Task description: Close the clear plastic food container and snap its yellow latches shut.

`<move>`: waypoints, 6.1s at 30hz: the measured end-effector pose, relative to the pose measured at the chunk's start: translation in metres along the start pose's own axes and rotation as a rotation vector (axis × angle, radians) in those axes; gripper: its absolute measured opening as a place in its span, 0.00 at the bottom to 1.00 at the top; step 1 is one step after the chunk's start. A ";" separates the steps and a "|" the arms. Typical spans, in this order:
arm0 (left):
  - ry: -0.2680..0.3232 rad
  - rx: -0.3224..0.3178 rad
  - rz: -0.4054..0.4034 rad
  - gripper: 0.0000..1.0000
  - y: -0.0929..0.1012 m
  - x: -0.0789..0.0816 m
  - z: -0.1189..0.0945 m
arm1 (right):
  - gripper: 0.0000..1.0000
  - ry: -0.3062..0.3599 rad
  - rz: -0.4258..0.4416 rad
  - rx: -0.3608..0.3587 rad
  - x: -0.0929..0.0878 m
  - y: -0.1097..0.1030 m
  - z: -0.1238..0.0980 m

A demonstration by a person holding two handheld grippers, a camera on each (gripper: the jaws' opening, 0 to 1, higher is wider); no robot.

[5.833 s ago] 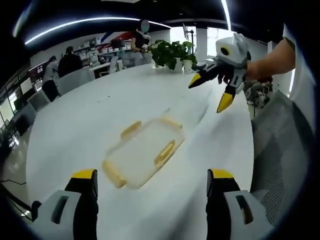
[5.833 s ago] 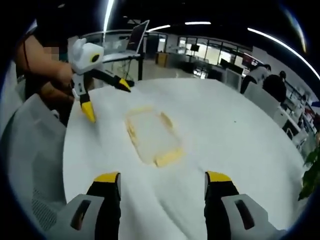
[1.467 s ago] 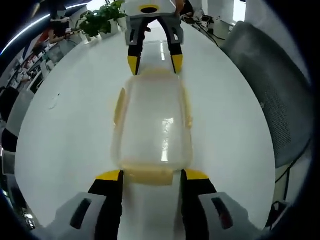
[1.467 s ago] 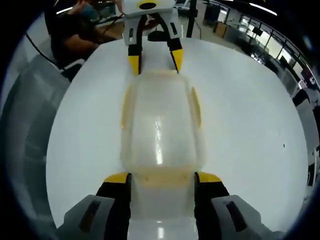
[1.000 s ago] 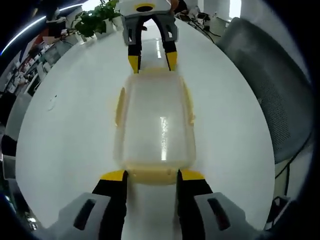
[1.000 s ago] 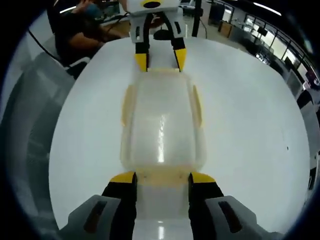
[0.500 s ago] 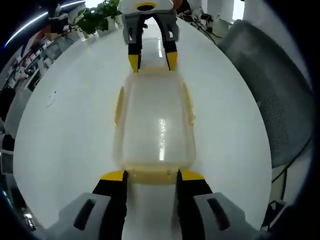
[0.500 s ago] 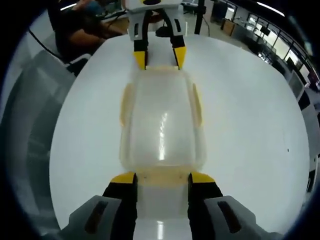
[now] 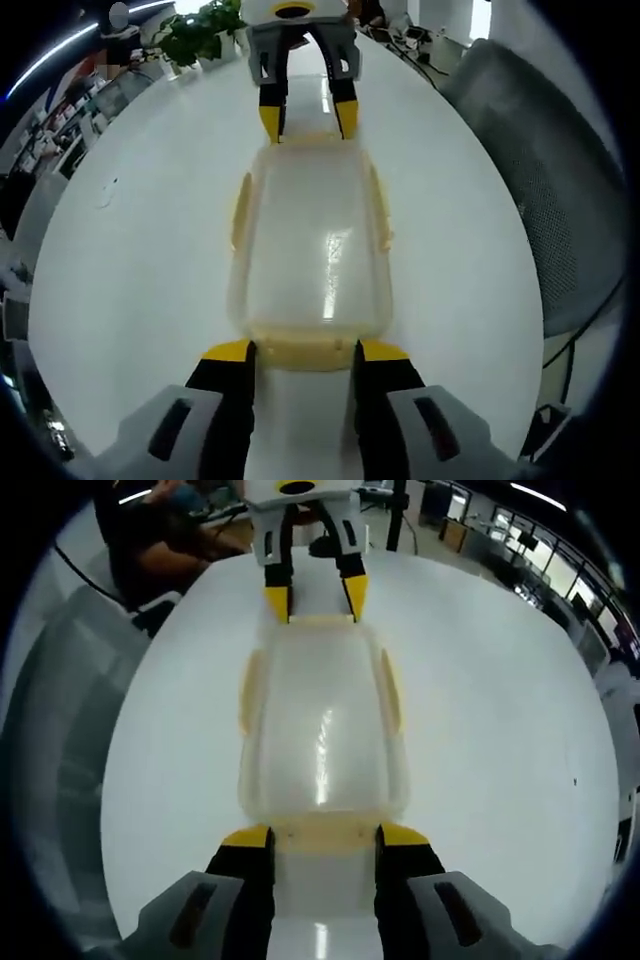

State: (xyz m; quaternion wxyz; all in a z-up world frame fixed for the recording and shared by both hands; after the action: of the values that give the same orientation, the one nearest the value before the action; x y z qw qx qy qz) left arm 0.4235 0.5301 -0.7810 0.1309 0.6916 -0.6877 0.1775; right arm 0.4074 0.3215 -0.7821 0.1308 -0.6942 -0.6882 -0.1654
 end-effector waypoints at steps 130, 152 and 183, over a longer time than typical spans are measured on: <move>0.159 -0.010 0.024 0.38 0.019 0.232 0.032 | 0.38 -0.023 0.011 -0.023 -0.185 -0.013 -0.153; 0.163 -0.021 0.022 0.38 0.022 0.233 0.044 | 0.38 -0.030 0.020 0.002 -0.195 -0.014 -0.147; 0.168 0.002 -0.054 0.45 0.028 0.228 0.036 | 0.49 0.018 0.203 -0.087 -0.199 -0.024 -0.168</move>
State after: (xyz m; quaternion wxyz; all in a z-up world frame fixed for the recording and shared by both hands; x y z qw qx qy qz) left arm 0.3960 0.3081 -0.7187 0.1921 0.6929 -0.6550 0.2322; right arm 0.3753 0.0715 -0.7120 0.1227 -0.7640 -0.6051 -0.1874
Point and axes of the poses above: the point that each gripper's makers call its tool centre point, and the gripper's own axes: z roughly forward along the fingers, y roughly to its right, x roughly out of its top, the point moved 6 cm from there along -z, roughly backward along the fingers, and after that the axes turned 5 degrees about -z, right-handed, at the moved point
